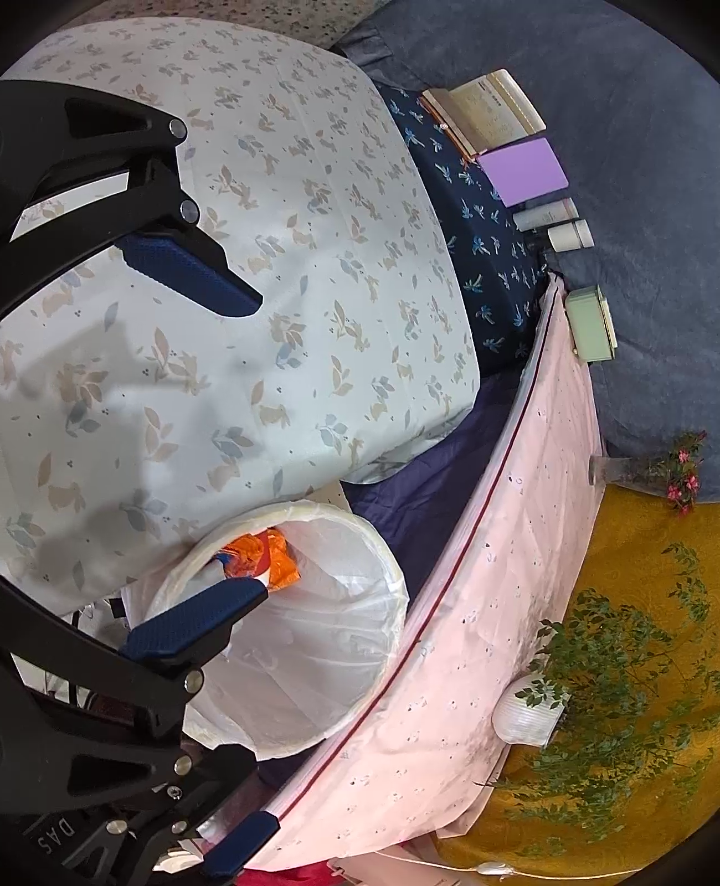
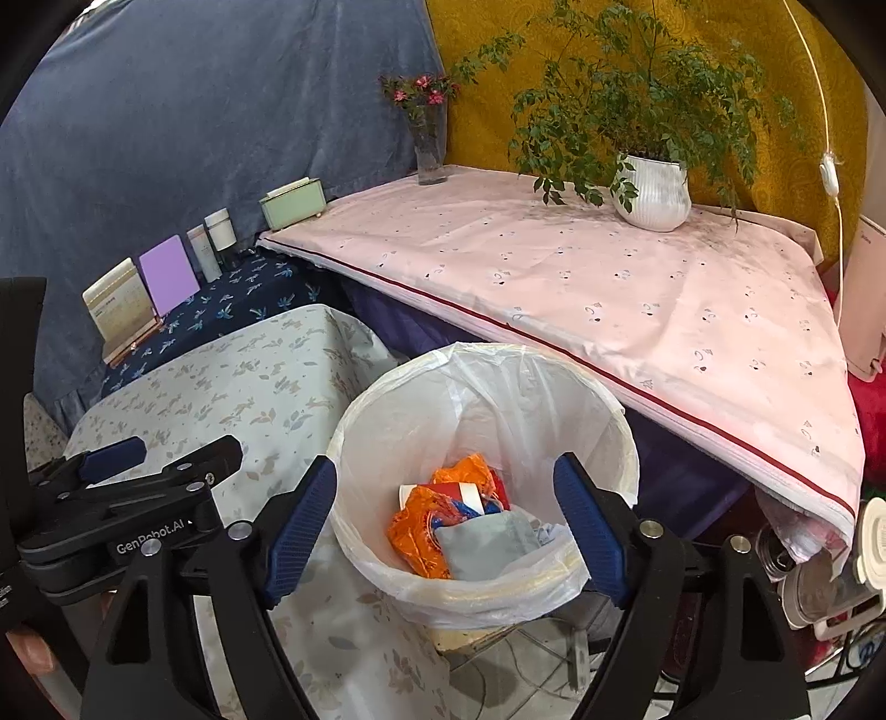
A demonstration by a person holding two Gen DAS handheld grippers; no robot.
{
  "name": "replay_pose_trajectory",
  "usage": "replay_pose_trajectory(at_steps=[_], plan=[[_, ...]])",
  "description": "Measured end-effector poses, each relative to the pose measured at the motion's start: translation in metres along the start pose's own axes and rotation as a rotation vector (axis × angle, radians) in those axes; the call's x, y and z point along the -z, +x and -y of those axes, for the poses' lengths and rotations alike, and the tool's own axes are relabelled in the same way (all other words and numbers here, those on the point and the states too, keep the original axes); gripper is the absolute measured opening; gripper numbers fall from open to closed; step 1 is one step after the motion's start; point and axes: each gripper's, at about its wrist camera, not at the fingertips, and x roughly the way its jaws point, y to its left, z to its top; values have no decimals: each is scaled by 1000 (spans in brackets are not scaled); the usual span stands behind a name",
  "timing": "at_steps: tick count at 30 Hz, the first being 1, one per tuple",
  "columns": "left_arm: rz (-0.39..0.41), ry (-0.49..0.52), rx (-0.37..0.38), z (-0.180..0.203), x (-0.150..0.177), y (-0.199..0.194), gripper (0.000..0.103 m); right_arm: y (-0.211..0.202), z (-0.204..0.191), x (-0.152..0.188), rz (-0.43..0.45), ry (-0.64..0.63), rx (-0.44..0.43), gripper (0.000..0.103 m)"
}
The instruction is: Collect trash
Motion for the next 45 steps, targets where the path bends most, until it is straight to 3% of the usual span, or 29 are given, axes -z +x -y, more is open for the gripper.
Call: replay_pose_trajectory(at_steps=[4,20,22,32,45], plan=[[-6,-3,-12,-2,7,-2,93,-5,-2,6,-3,-15,19,84],[-29,16,-58,-8,47,-9,93,-13,-3,41,-60,-36,55,85],[-26,14,-59,-9,49,-10,93,-12,-3,45,-66,-36,57,91],[-20,7,-65,-11,56,-10,93,-10,-6,54,-96,-65,45,91],[-32,-13,-73,-14,61,-4,93,-8,-11,59,-90,-88,89,91]])
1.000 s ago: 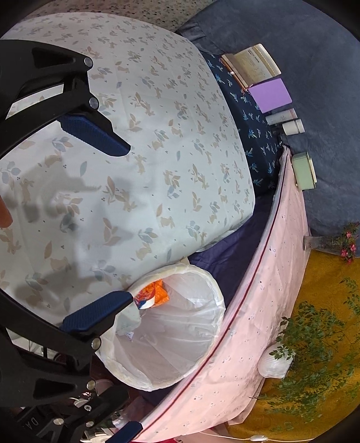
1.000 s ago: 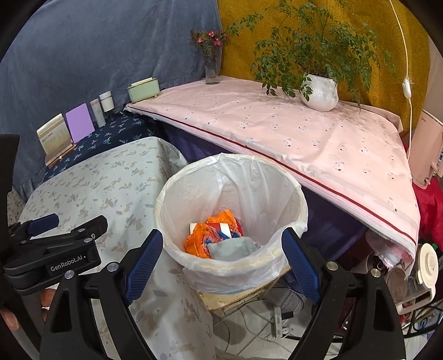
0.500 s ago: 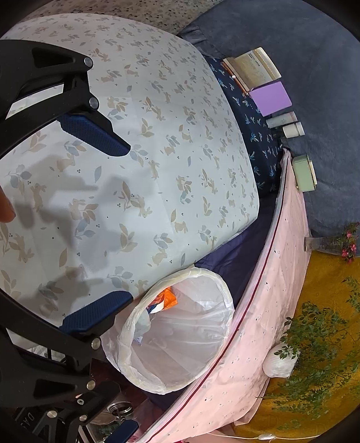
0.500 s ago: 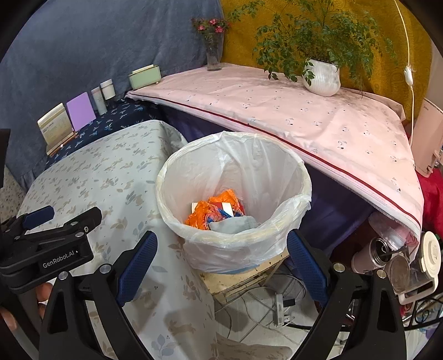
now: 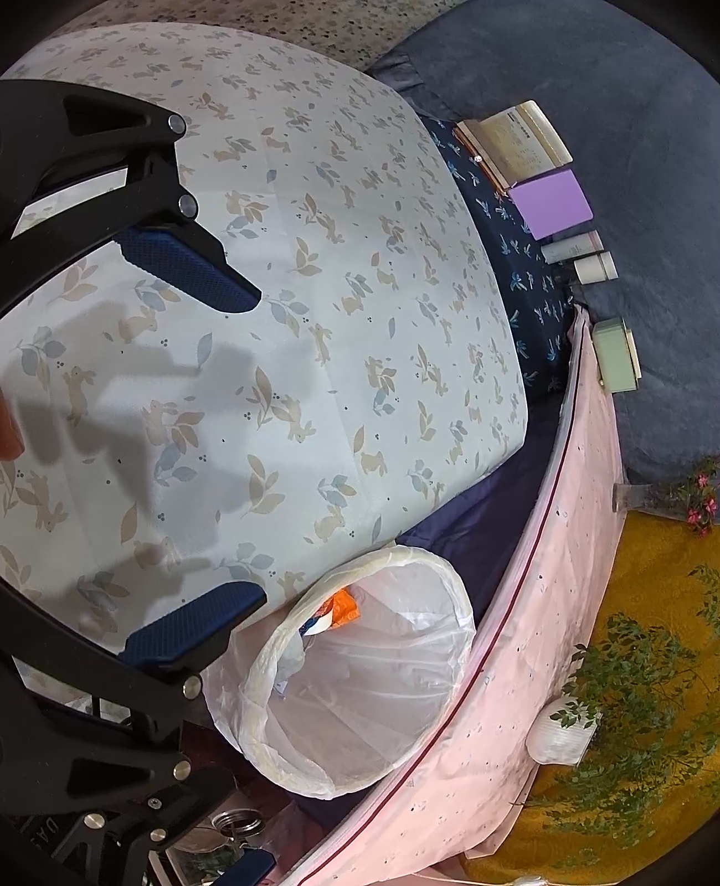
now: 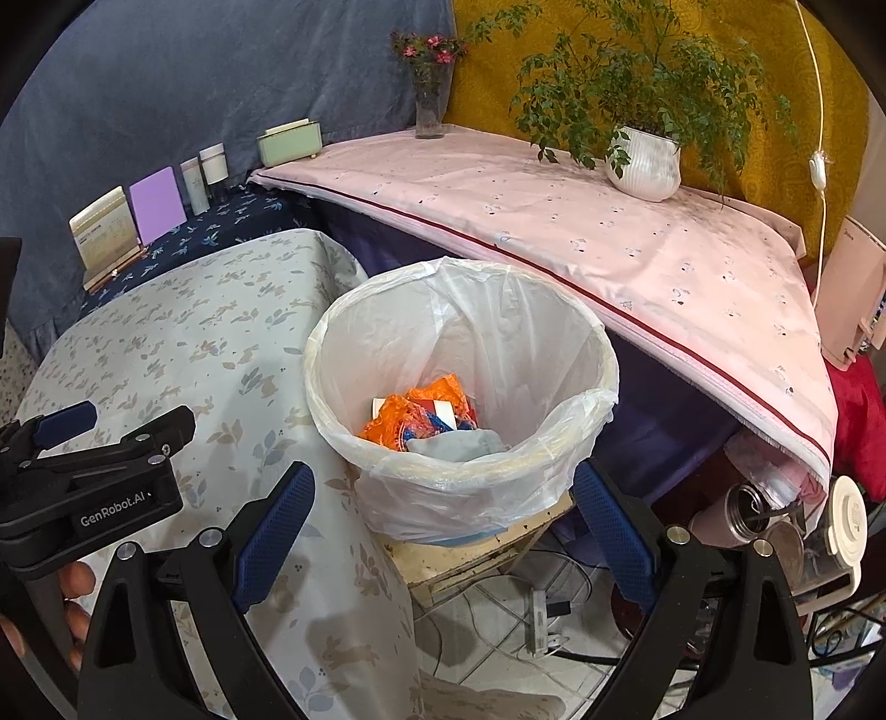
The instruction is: Collect trash
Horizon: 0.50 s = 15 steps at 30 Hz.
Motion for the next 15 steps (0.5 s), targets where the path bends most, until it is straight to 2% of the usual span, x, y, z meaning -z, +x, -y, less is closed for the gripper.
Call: replay_pose_trajectory(at_steps=[15], plan=[[-1,3,10,5,3,-1,93,-3,0,5,6,4,15,91]])
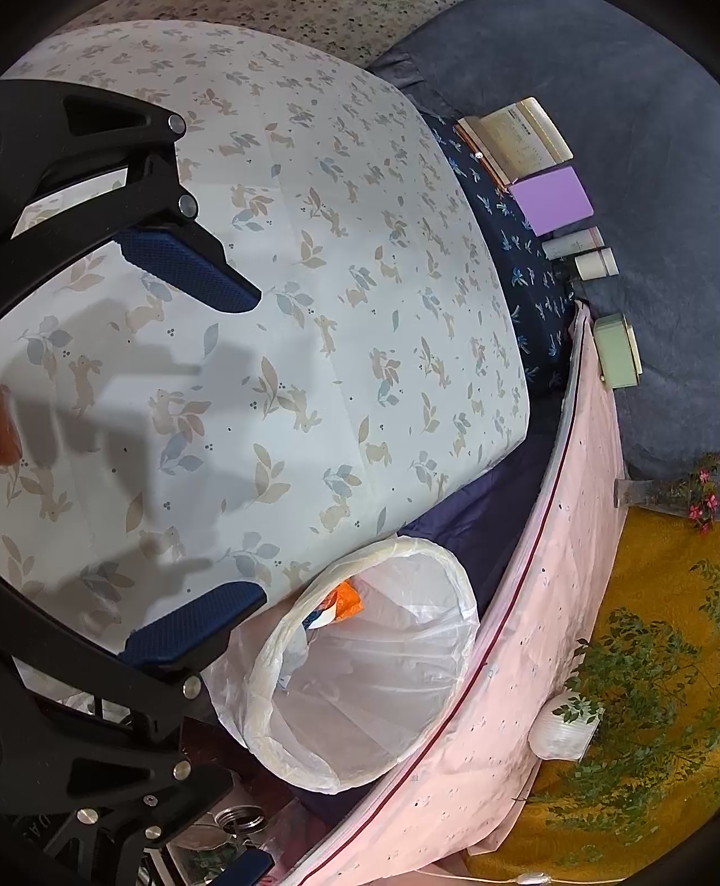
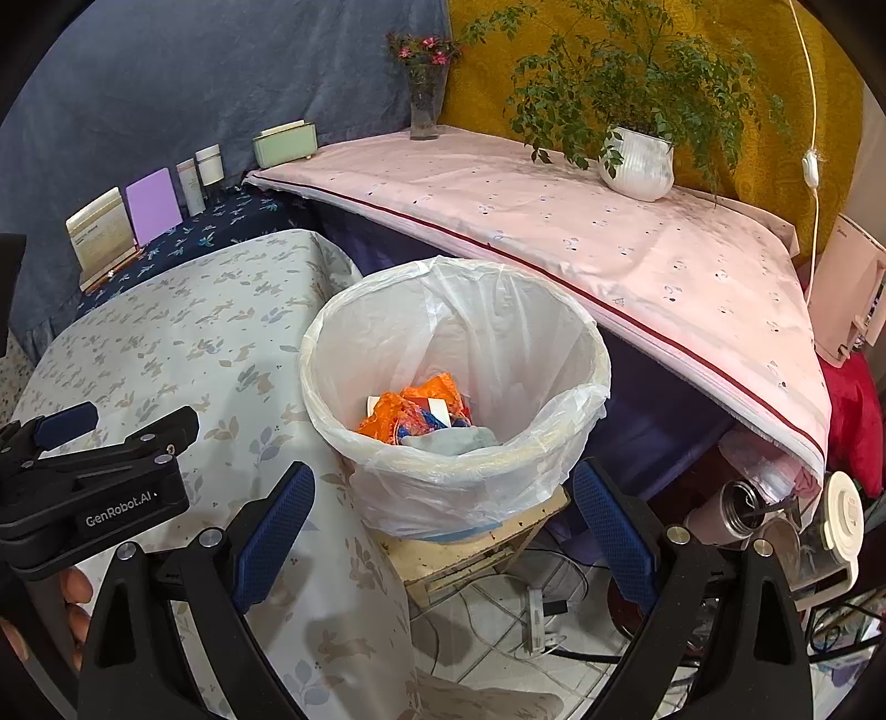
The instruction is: Collect trash
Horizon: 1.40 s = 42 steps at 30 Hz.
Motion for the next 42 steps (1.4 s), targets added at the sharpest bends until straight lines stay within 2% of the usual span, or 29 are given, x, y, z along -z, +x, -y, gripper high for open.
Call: replay_pose_trajectory(at_steps=[42], plan=[[16,-10,-18,1,3,-10,93,-5,-5,2,3,-3,-6,91]])
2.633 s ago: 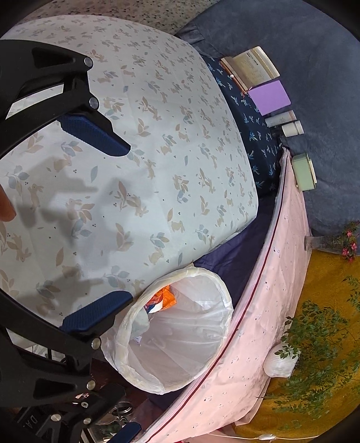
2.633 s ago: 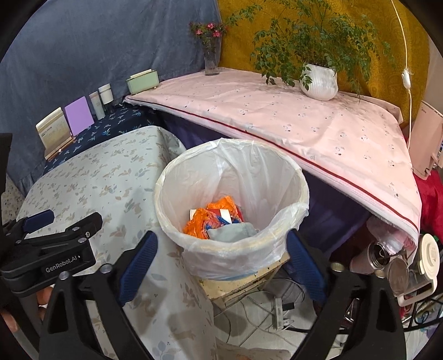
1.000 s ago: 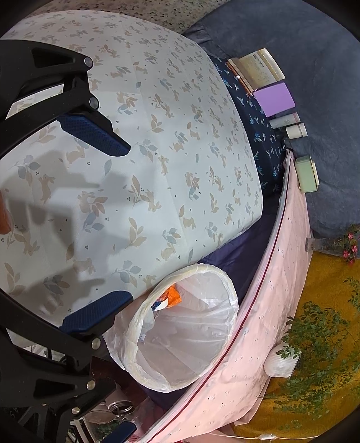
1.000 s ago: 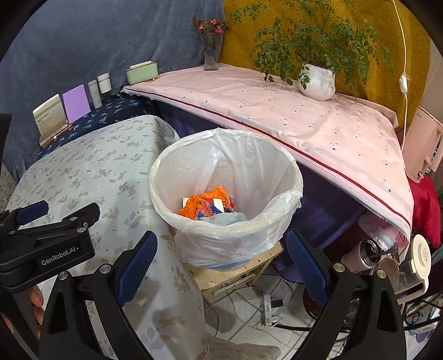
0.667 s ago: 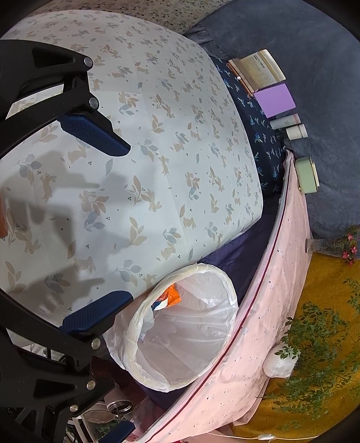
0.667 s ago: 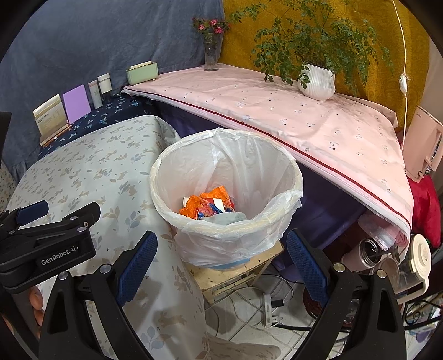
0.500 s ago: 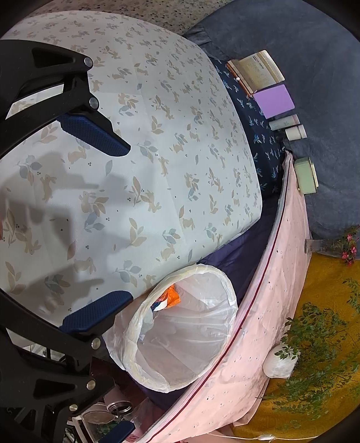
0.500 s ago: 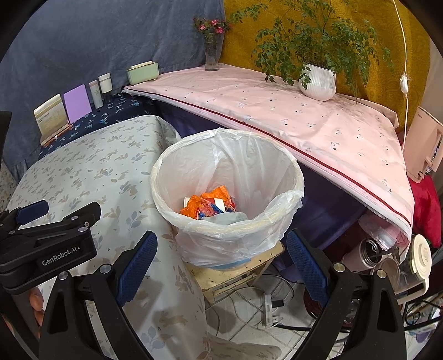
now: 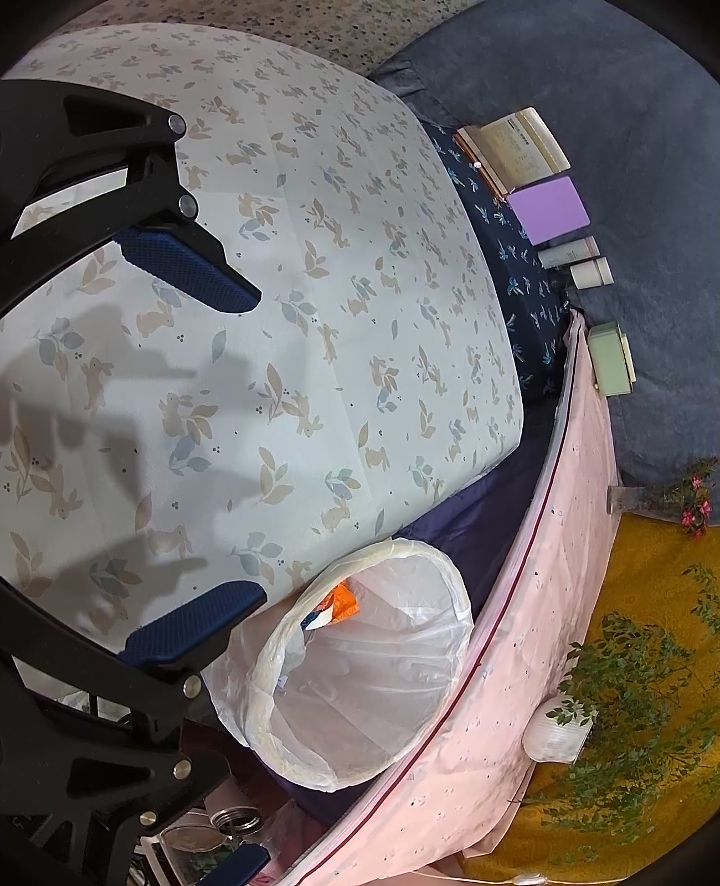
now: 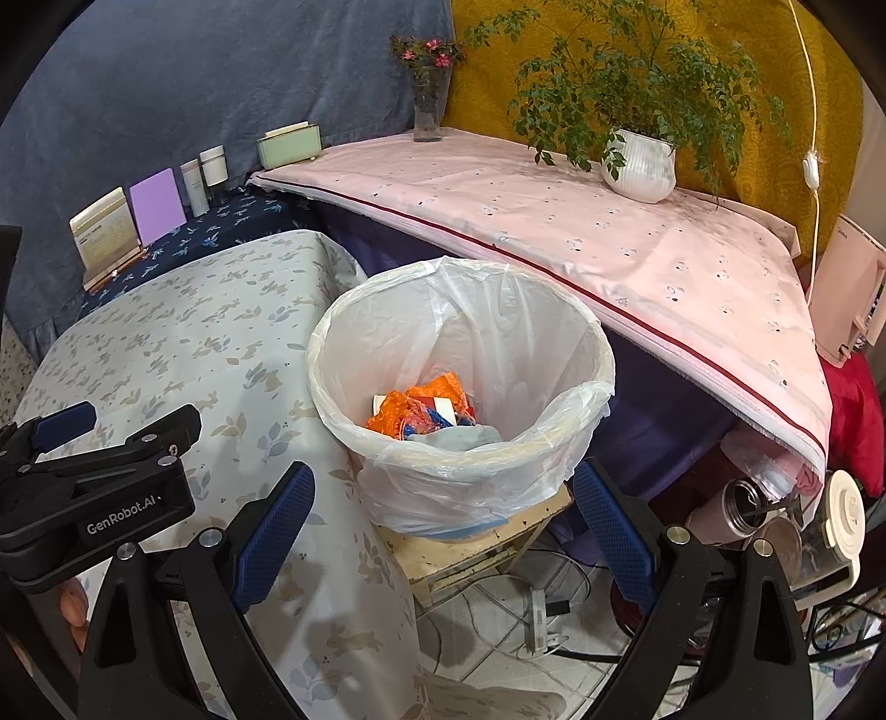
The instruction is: Collect trash
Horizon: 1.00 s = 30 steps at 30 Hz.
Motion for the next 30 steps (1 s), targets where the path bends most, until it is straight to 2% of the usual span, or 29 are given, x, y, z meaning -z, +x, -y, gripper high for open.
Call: replay_pose_trajectory(at_steps=[30], plan=[[-3,25,9,5,2,0,93,1,0,1,-1,5,0,91]])
